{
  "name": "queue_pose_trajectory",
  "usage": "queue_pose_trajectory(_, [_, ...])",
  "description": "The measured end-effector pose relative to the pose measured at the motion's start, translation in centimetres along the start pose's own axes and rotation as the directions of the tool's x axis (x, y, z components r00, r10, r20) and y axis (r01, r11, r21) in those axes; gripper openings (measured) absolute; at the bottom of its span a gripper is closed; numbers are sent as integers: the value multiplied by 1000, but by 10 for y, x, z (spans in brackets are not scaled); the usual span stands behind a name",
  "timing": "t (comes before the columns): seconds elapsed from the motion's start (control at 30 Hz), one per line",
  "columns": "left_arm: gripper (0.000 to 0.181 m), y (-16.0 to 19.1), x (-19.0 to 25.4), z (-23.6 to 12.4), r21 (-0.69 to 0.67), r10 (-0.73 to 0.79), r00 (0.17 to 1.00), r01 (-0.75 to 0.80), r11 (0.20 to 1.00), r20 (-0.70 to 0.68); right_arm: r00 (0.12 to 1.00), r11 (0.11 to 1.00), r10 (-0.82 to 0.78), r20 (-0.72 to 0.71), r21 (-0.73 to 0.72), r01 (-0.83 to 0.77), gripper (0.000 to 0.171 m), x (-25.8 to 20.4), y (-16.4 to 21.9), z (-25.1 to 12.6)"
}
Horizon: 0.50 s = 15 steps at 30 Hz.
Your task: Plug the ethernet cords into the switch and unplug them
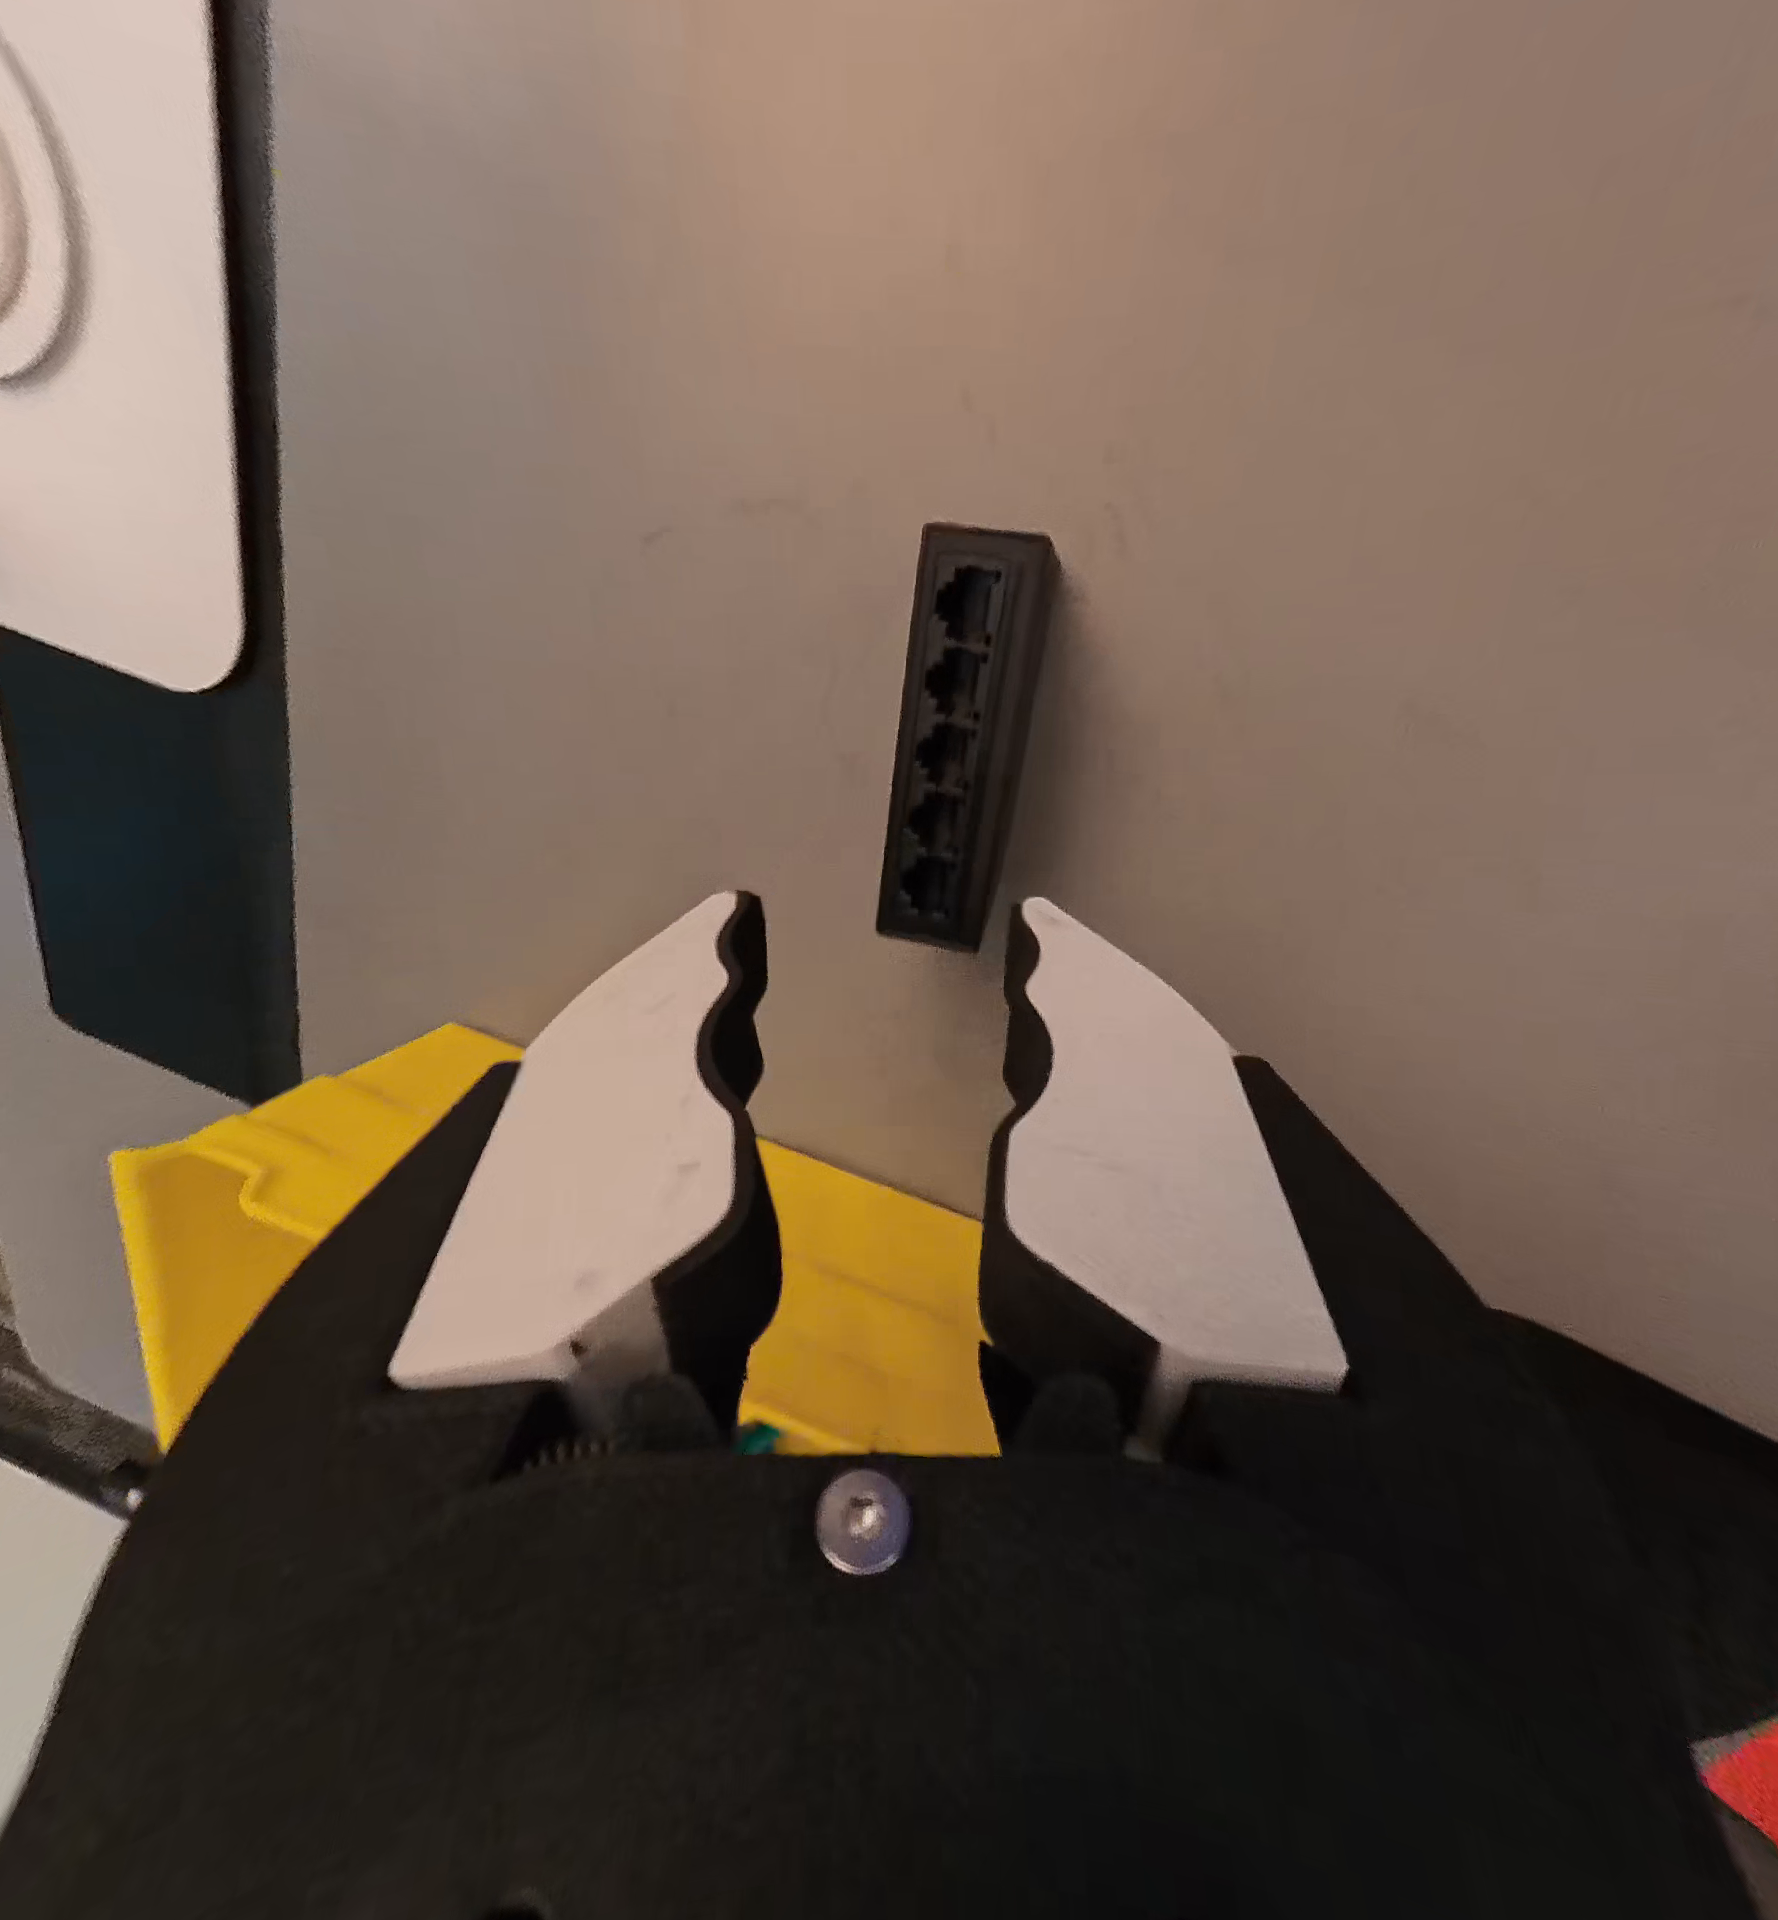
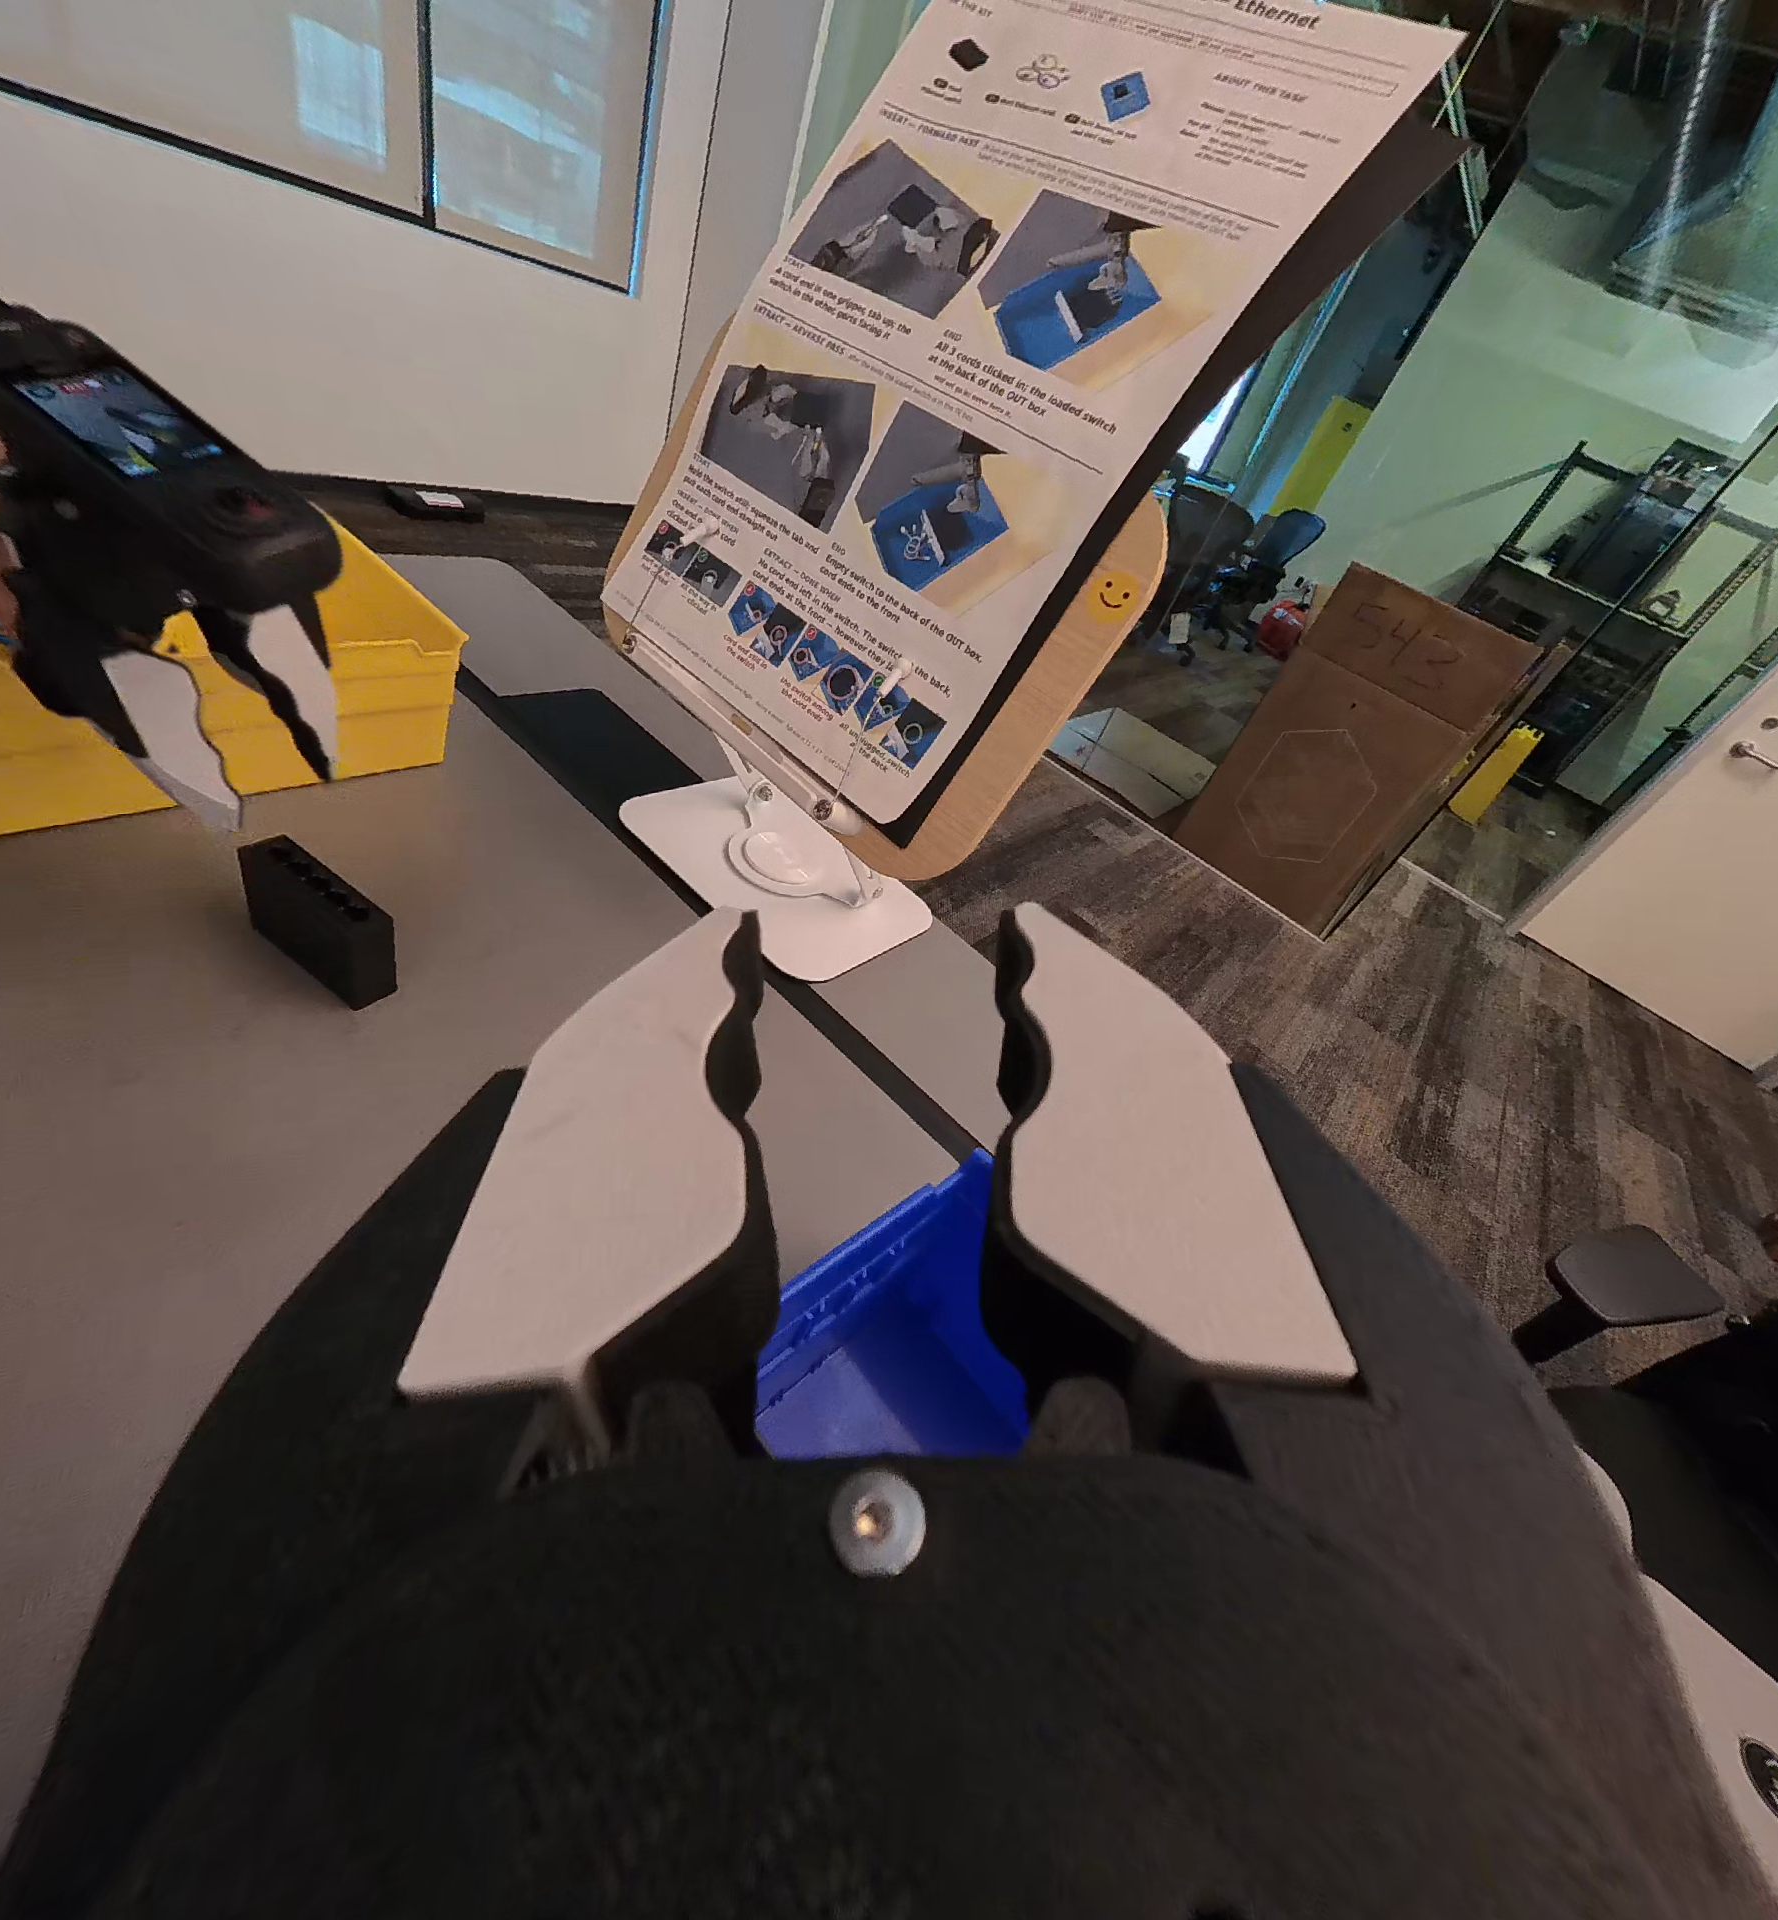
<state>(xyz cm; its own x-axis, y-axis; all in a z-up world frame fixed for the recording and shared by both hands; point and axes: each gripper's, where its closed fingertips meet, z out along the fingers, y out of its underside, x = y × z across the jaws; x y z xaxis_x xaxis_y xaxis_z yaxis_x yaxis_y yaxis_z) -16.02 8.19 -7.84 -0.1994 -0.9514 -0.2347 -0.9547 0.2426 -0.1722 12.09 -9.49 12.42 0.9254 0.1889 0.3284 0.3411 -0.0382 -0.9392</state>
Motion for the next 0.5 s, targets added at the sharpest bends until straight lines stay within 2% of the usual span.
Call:
queue_pose_trajectory(0.13, [44,19,-13,-32,43,-50,996,46,998,79,1000,1000,7,-7,5,-7,44,2,1,-3])
queue_pose_trajectory(0.23, [41,49,-37,-76,139,-168,970,145,980,173,1000,1000,10,-14,4,-10,44,5,1,-4])
queue_pose_trajectory(0.33, [37,114,-60,-113,191,-362,906,324,927,219,1000,1000,17,-18,7,-16,44,7,2,-5])
queue_pose_trajectory(0.4, [39,163,-58,-116,158,-475,866,452,878,157,1000,1000,21,-16,14,-21,44,7,1,-5])
queue_pose_trajectory(0.5, [37,223,-57,-106,116,-544,818,531,839,187,1000,1000,24,-13,13,-24,44,6,1,-2])
